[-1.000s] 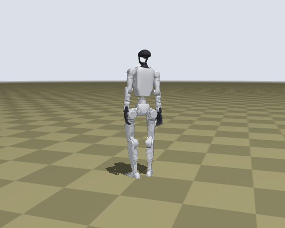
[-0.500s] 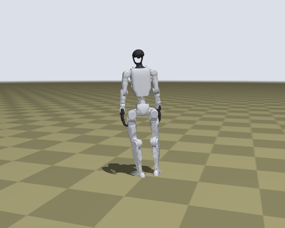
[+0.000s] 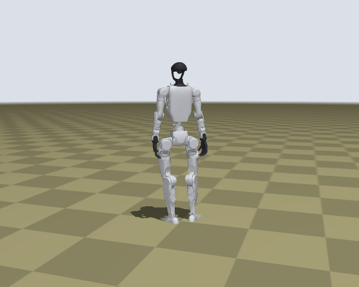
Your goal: Upper body actions
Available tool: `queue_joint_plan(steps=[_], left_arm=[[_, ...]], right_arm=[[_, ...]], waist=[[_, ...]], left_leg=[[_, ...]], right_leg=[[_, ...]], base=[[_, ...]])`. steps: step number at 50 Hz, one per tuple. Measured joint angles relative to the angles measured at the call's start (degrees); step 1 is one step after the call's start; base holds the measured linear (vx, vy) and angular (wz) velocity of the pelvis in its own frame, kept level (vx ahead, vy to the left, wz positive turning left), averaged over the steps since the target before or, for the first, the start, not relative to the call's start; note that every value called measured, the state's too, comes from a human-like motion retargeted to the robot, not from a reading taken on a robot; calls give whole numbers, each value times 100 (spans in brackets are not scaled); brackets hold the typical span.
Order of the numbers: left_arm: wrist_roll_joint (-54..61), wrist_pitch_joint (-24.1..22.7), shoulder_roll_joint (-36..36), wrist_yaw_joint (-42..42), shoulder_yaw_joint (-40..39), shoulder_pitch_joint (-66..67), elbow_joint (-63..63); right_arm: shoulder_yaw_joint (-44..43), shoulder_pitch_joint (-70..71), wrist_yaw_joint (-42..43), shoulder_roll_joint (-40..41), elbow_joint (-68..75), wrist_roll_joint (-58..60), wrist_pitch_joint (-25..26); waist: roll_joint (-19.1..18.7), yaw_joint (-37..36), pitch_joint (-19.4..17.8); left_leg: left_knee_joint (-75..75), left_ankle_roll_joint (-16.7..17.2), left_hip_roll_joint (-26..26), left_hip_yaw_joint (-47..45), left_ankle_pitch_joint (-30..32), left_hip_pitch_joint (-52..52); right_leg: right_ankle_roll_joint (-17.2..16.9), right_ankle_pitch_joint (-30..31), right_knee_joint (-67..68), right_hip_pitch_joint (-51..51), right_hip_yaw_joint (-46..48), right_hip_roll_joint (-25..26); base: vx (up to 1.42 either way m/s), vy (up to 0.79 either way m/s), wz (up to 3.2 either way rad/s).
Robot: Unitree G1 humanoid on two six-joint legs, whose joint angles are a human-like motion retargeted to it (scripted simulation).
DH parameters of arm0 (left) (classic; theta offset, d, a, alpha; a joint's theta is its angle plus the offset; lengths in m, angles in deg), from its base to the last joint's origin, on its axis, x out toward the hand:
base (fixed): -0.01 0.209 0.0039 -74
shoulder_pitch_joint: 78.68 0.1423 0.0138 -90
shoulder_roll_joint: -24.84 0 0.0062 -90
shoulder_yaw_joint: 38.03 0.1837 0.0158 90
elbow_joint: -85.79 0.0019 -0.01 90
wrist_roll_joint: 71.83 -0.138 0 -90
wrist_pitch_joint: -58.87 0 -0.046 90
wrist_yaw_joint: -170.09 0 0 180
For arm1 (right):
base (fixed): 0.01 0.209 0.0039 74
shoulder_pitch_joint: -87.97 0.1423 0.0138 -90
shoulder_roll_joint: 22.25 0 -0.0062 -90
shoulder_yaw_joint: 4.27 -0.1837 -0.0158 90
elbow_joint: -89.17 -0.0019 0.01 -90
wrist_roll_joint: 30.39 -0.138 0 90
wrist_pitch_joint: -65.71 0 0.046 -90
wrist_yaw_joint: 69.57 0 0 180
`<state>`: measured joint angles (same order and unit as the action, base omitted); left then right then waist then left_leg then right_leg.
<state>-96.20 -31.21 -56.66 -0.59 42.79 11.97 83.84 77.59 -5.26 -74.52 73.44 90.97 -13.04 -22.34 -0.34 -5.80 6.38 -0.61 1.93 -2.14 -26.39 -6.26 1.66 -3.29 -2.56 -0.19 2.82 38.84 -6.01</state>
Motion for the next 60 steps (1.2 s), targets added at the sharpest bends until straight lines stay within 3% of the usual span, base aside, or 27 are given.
queue_joint_plan(steps=[17, 33, 46, 60], left_arm=[[670, 109, 199, -54, -264, -17, 311], [1112, 114, 272, -376, -465, 227, 752], [1057, 117, 211, -462, -545, 283, 827], [1094, 101, 182, -381, -462, 136, 695]], right_arm=[[203, -337, 50, 180, -236, 461, -80], [294, -242, 2, 233, -492, 521, -150], [623, -64, -160, 332, -833, 688, -212], [557, -163, -225, 269, -749, 713, -238]], waist=[[70, -825, -72], [102, -1445, -183], [80, -1738, -244], [78, -1299, -160]], left_leg=[[-193, -120, 300, 1326, 291, -548], [-287, -139, 988, 3025, 725, -1088], [-240, -133, 1043, 3120, 778, -1105], [-206, -163, 647, 2294, 465, -836]], right_leg=[[-186, -234, -132, 535, 1028, -172], [-485, -517, -163, 1141, 2370, -326], [-527, -518, -150, 1192, 2573, -337], [-340, -364, -145, 817, 1756, -280]], base=[[5, 20, 71], [-3, 17, 101], [-1, 3, 15], [3, -12, -62]])
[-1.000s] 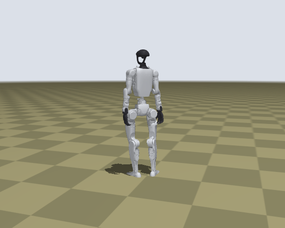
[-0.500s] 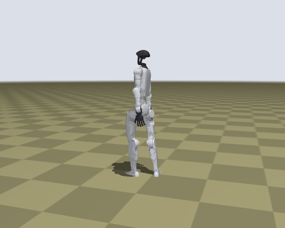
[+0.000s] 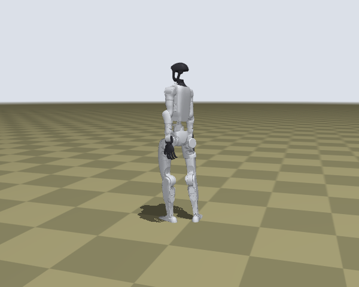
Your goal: Upper body actions
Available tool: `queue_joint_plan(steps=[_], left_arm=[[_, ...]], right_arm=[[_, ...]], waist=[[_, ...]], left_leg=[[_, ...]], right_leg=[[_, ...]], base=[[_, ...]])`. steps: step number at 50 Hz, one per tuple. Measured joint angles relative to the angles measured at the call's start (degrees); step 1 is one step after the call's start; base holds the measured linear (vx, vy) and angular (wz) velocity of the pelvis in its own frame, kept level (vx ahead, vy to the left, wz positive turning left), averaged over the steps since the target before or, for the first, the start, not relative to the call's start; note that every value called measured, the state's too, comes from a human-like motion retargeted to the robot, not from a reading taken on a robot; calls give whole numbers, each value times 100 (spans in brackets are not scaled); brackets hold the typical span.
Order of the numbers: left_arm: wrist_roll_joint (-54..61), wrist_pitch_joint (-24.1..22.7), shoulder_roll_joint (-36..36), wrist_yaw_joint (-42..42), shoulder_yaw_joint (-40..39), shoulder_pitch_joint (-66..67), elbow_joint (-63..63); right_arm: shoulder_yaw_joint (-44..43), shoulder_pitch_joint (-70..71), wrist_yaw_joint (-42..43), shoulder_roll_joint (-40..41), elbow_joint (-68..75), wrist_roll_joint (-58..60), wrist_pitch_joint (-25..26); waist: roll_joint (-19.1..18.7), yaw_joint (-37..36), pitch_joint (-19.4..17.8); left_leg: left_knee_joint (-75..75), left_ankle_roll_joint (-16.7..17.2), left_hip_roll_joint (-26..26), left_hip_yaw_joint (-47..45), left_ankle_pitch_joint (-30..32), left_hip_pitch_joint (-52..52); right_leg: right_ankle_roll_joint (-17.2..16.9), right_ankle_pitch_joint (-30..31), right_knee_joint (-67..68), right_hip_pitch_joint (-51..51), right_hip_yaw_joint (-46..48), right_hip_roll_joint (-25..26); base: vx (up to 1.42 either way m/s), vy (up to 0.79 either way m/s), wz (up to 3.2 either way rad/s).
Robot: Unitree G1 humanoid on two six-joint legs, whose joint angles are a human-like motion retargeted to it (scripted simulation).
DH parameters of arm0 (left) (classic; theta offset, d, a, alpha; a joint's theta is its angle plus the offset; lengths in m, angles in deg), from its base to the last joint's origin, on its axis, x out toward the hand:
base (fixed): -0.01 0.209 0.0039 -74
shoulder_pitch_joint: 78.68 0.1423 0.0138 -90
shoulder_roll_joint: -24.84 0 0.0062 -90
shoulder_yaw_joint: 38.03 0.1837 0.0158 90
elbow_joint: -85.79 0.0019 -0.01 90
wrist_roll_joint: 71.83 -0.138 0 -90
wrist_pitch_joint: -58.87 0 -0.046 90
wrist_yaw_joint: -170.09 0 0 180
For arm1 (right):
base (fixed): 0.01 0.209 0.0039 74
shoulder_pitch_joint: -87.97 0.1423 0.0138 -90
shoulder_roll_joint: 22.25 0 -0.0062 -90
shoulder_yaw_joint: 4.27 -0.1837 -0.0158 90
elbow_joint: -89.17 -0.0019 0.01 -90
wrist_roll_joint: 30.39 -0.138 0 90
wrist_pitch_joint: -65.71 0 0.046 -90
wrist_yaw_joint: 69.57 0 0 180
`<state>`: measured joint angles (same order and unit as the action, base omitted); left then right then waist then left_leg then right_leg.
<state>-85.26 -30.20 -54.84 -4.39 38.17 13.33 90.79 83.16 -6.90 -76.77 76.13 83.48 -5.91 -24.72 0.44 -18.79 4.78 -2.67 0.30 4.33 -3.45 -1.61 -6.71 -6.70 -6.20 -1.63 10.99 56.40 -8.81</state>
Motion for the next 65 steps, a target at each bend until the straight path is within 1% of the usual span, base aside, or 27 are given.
queue_joint_plan(steps=[11, 23, 28, 32, 35, 40, 45, 50, 58, 65], left_arm=[[-238, 143, -50, 431, 115, -159, -91], [-281, 18, 152, 642, 400, -435, -336], [-444, -51, 206, 699, 573, -476, -414], [-583, -84, 223, 749, 634, -471, -401], [-668, -82, 244, 787, 541, -457, -329], [-406, 3, 256, 798, 341, -444, -171], [-270, 26, 245, 848, 257, -383, -225], [-457, -10, 185, 828, 400, -352, -341], [-785, -22, 99, 824, 546, -332, -395], [-749, 11, 50, 798, 400, -265, -385]], right_arm=[[-252, 6, -92, -143, 224, -198, 195], [-357, 45, 166, -333, 686, -416, 76], [-320, 5, 323, -325, 723, -332, 22], [-318, -10, 289, -277, 775, -373, 8], [-318, -3, 216, -240, 797, -420, 14], [-288, 13, 126, -189, 744, -434, -7], [-261, 30, 22, -193, 679, -424, -33], [-265, 56, -138, -230, 735, -488, -4], [-283, -12, -123, -224, 844, -512, 33], [-260, -31, -173, -246, 838, -448, 36]], waist=[[-76, 688, 215], [-355, 1257, 230], [-442, 1478, 247], [-477, 1614, 244], [-494, 1661, 239], [-479, 1716, 213], [-442, 1714, 171], [-392, 1621, 88], [-314, 1313, 61], [-203, 922, 141]], left_leg=[[95, 87, -462, -1265, -355, 408], [297, 246, -832, -2492, -544, 945], [355, 312, -945, -2818, -572, 1053], [394, 357, -1017, -3017, -587, 1130], [427, 385, -1055, -3183, -595, 1185], [461, 407, -1079, -3357, -592, 1228], [450, 385, -1057, -3345, -578, 1191], [406, 314, -984, -3103, -544, 1100], [245, 156, -783, -2262, -460, 767], [19, 78, -512, -1230, -277, 193]], right_leg=[[202, 275, -11, -524, -972, 129], [403, 382, 180, -949, -2099, 415], [447, 410, 235, -1084, -2384, 528], [477, 429, 283, -1179, -2588, 608], [491, 459, 305, -1249, -2708, 655], [495, 510, 314, -1322, -2814, 689], [468, 519, 317, -1325, -2758, 638], [415, 464, 308, -1200, -2515, 509], [297, 271, 248, -840, -1859, 259], [120, 55, 187, -507, -936, 17]], base=[[0, -22, -107], [-9, -22, -91], [-14, -16, -56], [-14, -13, -43], [-9, -7, -45], [-3, -3, -26], [1, 1, 3], [5, 10, 42], [11, 19, 91], [11, 26, 133]])
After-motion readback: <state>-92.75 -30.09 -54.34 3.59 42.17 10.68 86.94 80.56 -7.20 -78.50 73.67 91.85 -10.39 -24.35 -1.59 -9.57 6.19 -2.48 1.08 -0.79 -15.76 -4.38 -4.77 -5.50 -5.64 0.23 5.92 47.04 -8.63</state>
